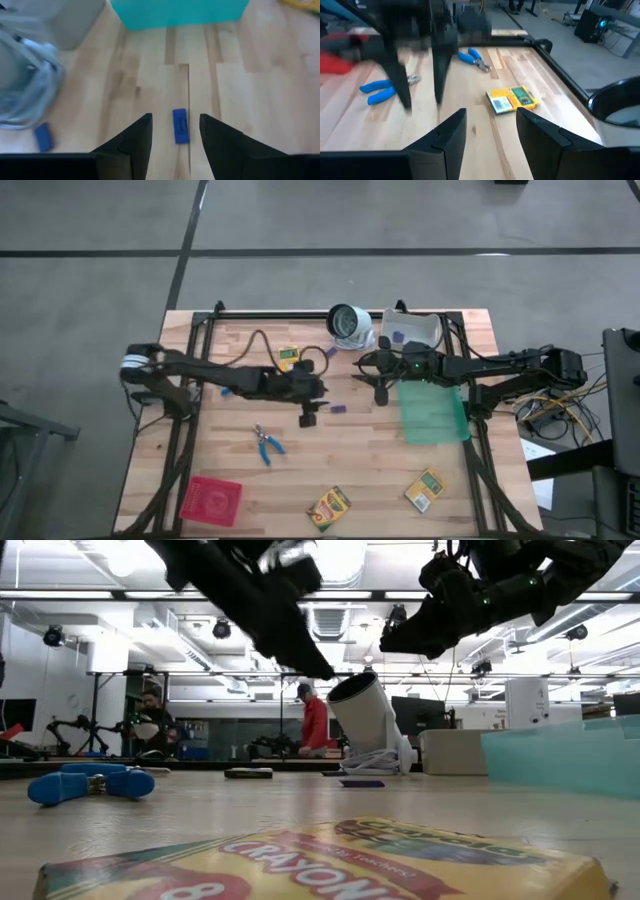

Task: Pick & Place School Supplies
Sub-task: Put the blue eraser into the gray bin

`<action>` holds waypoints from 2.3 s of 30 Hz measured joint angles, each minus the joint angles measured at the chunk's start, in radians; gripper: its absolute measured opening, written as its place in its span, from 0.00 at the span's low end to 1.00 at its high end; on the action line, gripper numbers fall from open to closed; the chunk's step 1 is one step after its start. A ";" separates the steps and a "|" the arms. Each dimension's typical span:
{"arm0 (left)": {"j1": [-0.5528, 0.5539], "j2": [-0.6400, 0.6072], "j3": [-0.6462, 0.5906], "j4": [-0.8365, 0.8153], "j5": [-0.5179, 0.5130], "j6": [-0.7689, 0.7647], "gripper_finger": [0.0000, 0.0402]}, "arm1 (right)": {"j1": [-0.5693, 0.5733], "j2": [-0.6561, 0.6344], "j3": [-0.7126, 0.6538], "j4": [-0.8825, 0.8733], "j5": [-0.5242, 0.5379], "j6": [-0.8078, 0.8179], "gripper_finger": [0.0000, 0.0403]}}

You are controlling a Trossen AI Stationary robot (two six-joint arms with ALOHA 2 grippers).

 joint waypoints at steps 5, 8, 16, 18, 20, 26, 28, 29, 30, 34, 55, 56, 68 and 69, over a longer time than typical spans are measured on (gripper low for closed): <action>-0.005 -0.152 -0.001 -0.127 0.000 0.016 0.42 | 0.008 0.000 0.000 -0.021 -0.001 -0.007 0.42; -0.013 -0.236 -0.001 -0.186 -0.020 0.017 0.42 | 0.025 0.000 0.000 -0.024 -0.001 -0.003 0.42; -0.084 -0.447 -0.061 -0.295 -0.272 0.025 0.42 | 0.070 0.000 0.000 -0.030 0.000 0.037 0.42; -0.108 -0.500 -0.104 -0.294 -0.294 0.008 0.42 | 0.083 0.000 0.000 -0.048 0.000 0.049 0.42; -0.131 -0.553 -0.157 -0.278 -0.296 -0.009 0.42 | 0.095 0.001 -0.002 -0.059 0.002 0.049 0.42; -0.169 -0.700 -0.344 -0.144 -0.296 -0.031 0.42 | 0.129 0.001 -0.003 -0.063 0.005 0.053 0.42; -0.171 -0.749 -0.406 -0.116 -0.296 -0.032 0.42 | 0.145 0.001 -0.006 -0.063 0.016 0.053 0.42; -0.171 -0.773 -0.436 -0.109 -0.296 -0.032 0.42 | 0.155 0.003 -0.007 -0.063 0.029 0.053 0.42; -0.171 -0.795 -0.463 -0.107 -0.297 -0.032 0.42 | 0.165 0.011 -0.007 -0.058 0.036 0.053 0.42; -0.171 -0.889 -0.564 -0.048 -0.296 -0.027 0.42 | 0.202 0.074 -0.007 -0.004 0.079 0.053 0.42; -0.172 -1.102 -0.690 -0.077 -0.232 -0.071 0.42 | 0.212 0.442 0.024 0.146 0.082 0.165 0.42; -0.172 -1.102 -0.690 -0.076 -0.232 -0.070 0.42 | 0.212 0.460 0.034 0.146 0.082 0.164 0.42; -0.172 -1.102 -0.690 -0.079 -0.232 -0.070 0.42 | 0.211 0.626 0.150 0.137 0.083 0.093 0.42; -0.172 -1.102 -0.690 -0.079 -0.232 -0.070 0.42 | 0.211 0.630 0.153 0.136 0.089 0.093 0.42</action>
